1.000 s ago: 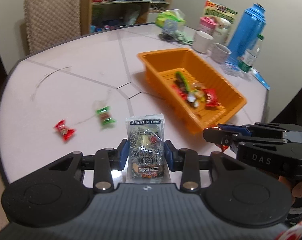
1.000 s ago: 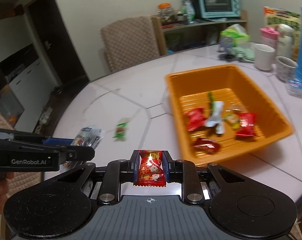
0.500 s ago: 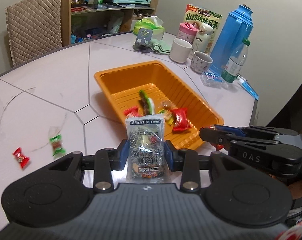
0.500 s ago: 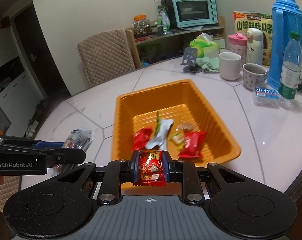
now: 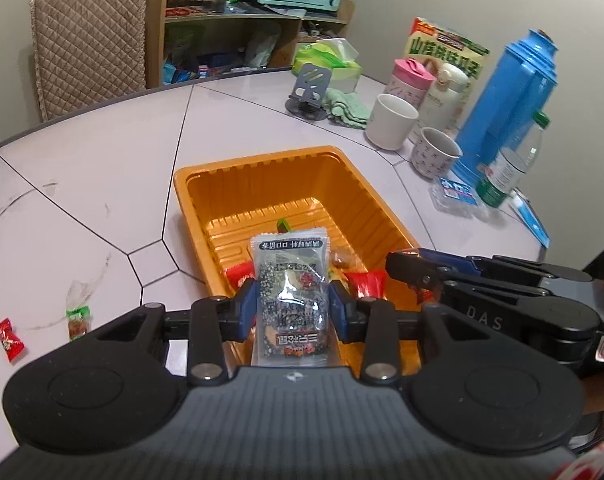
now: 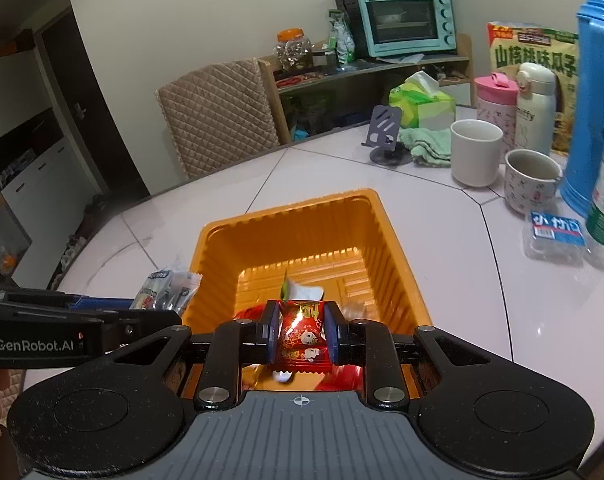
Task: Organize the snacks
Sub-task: 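Carry the snack packet in the left gripper while the right carries the red candy to the tray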
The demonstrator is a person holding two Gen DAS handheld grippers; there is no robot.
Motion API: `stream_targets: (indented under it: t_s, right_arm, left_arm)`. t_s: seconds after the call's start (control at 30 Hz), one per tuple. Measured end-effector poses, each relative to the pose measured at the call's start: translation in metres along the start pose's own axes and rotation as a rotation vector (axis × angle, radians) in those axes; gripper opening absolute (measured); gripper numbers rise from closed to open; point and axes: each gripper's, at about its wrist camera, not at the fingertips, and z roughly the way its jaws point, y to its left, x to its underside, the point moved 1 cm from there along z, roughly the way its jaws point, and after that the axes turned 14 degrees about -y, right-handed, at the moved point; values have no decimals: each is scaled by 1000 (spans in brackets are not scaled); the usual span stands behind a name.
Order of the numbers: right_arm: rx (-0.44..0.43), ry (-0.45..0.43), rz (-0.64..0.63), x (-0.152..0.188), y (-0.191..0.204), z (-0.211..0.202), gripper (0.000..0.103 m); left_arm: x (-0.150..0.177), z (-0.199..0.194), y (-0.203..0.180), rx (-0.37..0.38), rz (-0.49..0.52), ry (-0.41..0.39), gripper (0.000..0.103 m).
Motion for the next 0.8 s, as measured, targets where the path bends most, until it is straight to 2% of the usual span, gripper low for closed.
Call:
stream_targets:
  t_s: [0.4, 0.8]
  right_arm:
    - [-32, 30, 0, -16, -25, 59, 24]
    - [-34, 42, 14, -26, -40, 91, 24]
  left_arm:
    - [-25, 59, -1, -86, -8, 14, 34]
    - [-37, 104, 0, -126, 8, 43, 35]
